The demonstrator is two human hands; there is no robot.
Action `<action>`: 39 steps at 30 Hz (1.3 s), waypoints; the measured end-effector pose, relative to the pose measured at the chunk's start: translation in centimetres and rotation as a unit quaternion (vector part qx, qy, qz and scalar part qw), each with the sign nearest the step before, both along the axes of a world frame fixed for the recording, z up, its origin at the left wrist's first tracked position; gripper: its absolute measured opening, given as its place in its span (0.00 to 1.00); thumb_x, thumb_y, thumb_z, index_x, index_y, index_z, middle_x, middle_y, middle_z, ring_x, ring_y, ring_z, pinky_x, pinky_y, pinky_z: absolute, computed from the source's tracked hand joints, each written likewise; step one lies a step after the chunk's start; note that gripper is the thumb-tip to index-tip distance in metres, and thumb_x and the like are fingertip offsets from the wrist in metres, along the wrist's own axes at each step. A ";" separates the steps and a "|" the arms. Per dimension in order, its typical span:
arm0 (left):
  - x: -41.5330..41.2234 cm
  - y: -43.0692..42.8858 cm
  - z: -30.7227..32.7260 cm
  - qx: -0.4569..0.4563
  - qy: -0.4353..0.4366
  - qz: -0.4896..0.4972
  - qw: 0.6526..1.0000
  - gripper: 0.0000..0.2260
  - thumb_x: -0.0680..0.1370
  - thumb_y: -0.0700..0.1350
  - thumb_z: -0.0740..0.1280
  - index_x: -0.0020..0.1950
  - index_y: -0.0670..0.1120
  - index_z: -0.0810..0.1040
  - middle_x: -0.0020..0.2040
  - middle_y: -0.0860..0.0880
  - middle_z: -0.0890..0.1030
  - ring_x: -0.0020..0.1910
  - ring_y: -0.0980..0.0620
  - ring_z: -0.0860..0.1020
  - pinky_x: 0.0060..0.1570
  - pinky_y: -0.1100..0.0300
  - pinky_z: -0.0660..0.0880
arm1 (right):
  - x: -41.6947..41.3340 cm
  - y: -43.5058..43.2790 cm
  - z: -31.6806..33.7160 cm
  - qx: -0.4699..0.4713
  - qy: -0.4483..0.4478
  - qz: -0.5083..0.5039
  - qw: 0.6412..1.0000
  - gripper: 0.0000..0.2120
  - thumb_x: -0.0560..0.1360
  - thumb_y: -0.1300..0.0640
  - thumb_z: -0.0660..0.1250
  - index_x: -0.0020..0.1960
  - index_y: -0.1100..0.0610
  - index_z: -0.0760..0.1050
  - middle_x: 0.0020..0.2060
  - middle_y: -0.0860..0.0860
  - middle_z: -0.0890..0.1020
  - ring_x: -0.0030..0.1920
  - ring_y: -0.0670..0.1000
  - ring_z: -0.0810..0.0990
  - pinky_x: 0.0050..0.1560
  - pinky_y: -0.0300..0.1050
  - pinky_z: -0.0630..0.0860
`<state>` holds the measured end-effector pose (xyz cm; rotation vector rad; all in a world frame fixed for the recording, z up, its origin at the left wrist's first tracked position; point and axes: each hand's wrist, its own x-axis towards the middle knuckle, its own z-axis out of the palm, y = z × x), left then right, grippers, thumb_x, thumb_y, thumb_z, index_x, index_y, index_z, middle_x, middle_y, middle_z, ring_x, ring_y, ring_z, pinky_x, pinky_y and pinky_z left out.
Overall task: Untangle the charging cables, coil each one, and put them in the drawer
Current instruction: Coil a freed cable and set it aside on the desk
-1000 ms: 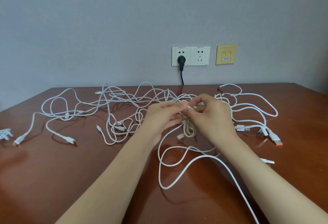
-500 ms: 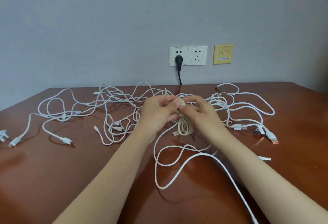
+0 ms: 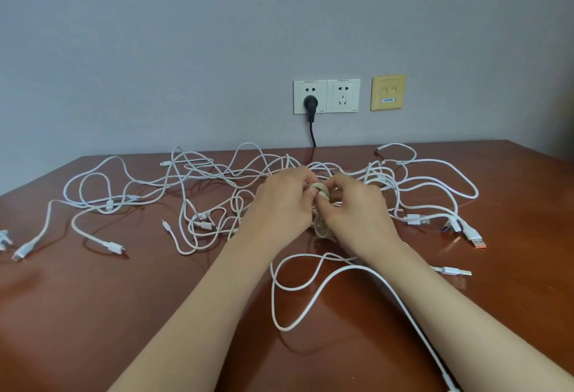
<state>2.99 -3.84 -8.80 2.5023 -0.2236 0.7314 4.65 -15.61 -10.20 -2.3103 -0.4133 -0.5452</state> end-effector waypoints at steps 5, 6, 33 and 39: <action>-0.1 0.2 0.0 0.011 -0.011 -0.008 1.000 0.08 0.77 0.43 0.63 0.53 0.48 0.79 0.47 0.51 0.81 0.46 0.52 0.78 0.49 0.58 0.72 | -0.2 -0.2 0.5 -0.014 0.002 -0.027 1.000 0.07 0.73 0.52 0.64 0.48 0.53 0.78 0.45 0.52 0.84 0.51 0.55 0.79 0.47 0.46 0.74; -0.1 0.2 0.0 0.006 -0.009 -0.012 1.000 0.08 0.77 0.43 0.63 0.54 0.48 0.79 0.47 0.52 0.81 0.46 0.52 0.78 0.49 0.59 0.71 | -0.2 -0.2 0.6 -0.012 0.008 -0.035 0.999 0.06 0.72 0.51 0.65 0.47 0.51 0.78 0.44 0.51 0.84 0.50 0.54 0.79 0.47 0.46 0.74; 0.3 -0.7 -0.5 -0.426 0.086 -0.097 0.895 0.06 0.77 0.41 0.65 0.44 0.50 0.79 0.41 0.47 0.82 0.37 0.55 0.81 0.44 0.60 0.80 | 0.5 -0.9 0.6 0.121 -0.028 0.004 0.992 0.05 0.71 0.53 0.71 0.39 0.51 0.76 0.28 0.41 0.76 0.33 0.40 0.76 0.37 0.25 0.66; 0.2 -0.9 -0.3 -0.598 0.132 -0.127 0.780 0.02 0.76 0.38 0.66 0.48 0.40 0.78 0.44 0.44 0.83 0.38 0.55 0.83 0.40 0.65 0.80 | 0.6 -0.8 0.2 0.105 -0.057 0.064 0.991 0.04 0.71 0.56 0.70 0.45 0.54 0.79 0.36 0.48 0.82 0.37 0.45 0.79 0.40 0.31 0.70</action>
